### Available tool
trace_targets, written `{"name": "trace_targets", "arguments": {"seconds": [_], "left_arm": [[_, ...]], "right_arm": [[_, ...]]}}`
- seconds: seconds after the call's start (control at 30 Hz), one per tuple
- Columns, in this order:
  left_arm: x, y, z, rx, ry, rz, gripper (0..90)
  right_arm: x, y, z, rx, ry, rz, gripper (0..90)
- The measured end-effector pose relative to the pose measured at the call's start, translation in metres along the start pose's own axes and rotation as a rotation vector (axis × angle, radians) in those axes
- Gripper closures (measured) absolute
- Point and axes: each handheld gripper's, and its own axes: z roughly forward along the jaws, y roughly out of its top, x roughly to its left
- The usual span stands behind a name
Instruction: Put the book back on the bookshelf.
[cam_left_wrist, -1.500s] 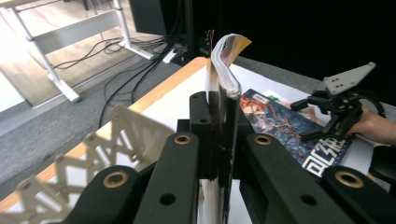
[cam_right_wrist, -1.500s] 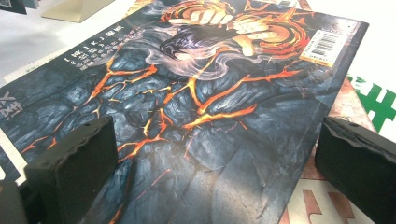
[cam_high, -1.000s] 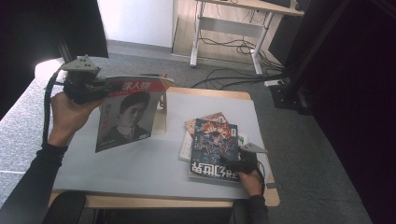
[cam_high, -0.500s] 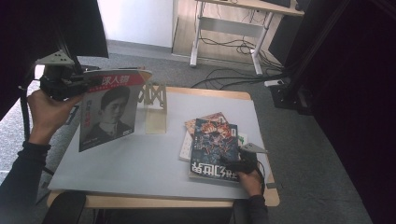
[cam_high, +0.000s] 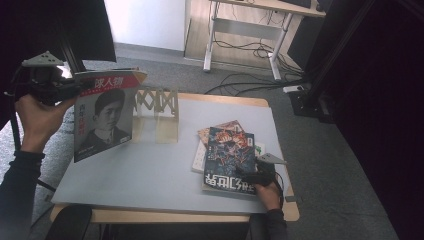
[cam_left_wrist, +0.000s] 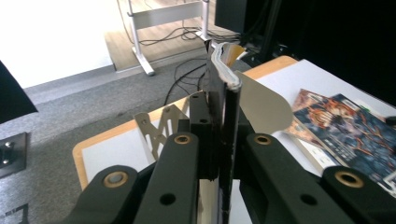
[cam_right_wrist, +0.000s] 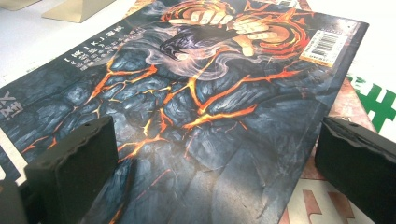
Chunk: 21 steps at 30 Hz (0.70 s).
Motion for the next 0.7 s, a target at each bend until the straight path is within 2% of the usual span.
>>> {"name": "trace_targets", "arguments": {"seconds": [0.27,0.7], "left_arm": [[0.008,-0.002,0.018,-0.013,0.027,-0.028,86.5],[0.013,0.005,0.046,-0.017,0.044,-0.034,86.5]], "right_arm": [[0.000,0.000,0.000,0.002,0.002,-0.001,0.0],[0.000,0.000,0.000,0.000,0.001,0.000,0.0]]}}
